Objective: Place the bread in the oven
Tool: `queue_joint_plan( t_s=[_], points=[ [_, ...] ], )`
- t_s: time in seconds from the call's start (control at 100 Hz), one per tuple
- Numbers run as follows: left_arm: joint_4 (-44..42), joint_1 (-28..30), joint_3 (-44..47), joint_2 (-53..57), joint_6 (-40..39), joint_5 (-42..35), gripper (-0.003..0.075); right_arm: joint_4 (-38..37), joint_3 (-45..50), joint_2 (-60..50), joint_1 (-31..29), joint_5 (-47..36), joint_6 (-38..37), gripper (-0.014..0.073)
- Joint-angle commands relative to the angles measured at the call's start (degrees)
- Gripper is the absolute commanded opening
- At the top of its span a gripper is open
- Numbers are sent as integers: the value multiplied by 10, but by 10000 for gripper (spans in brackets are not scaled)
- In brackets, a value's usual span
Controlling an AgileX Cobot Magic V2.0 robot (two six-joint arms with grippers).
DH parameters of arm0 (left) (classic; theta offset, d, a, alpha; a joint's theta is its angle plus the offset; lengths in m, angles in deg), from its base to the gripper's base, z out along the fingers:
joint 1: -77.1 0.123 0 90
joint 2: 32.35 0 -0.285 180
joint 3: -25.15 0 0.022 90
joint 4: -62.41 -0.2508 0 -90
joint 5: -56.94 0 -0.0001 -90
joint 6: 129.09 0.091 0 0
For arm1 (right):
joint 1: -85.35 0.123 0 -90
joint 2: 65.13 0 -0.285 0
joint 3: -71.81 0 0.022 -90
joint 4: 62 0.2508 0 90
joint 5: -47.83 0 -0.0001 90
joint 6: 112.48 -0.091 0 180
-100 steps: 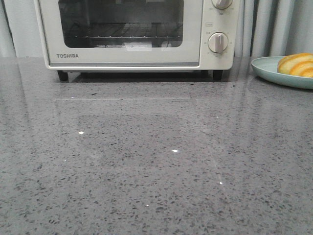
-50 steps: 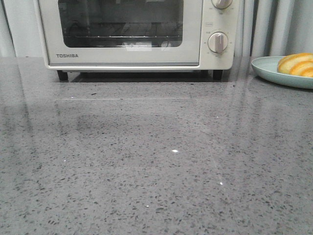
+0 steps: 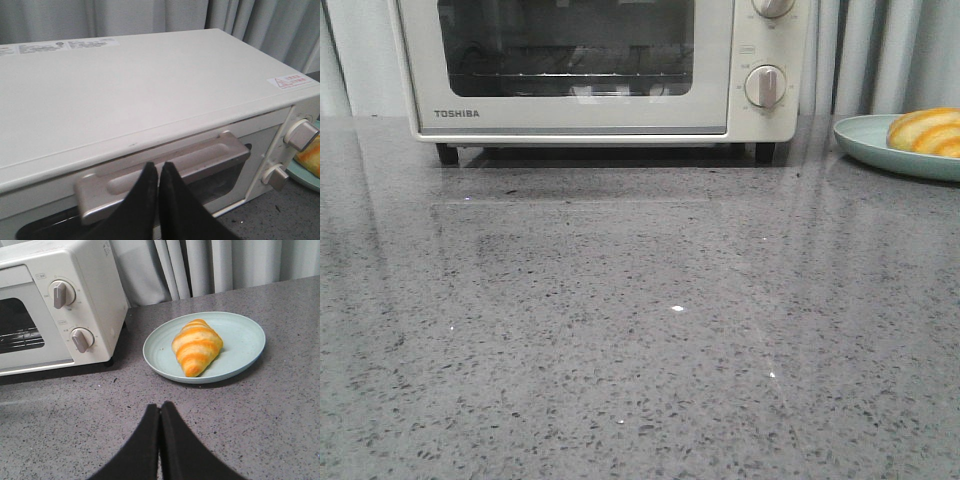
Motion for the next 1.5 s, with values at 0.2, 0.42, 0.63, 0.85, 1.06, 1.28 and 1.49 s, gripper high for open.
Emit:
queue_joint_plan(
  t_s=[0.2, 0.42, 0.63, 0.85, 1.06, 1.28, 1.49],
  points=[
    [11, -20, -50, -34, 1, -61, -21, -9, -21, 10, 0, -32, 4, -48],
    [11, -20, -48, -46, 1, -71, -21, -9, -21, 10, 0, -12, 4, -48],
    [10, -20, -48, -46, 1, -65, -21, -9, -21, 10, 0, -12, 4, -48],
    [-17, -20, -45, -46, 1, -32, -22, -9, -21, 10, 0, -12, 4, -48],
    [-49, -20, -42, -46, 1, 23, -22, -9, -21, 10, 0, -12, 4, -48],
    [-67, -20, -40, -44, -2, 72, -22, -9, -21, 10, 0, -17, 4, -48],
    [-67, -20, 18, -15, -5, 76, -22, -9, -21, 8, 0, -24, 4, -48]
  ],
)
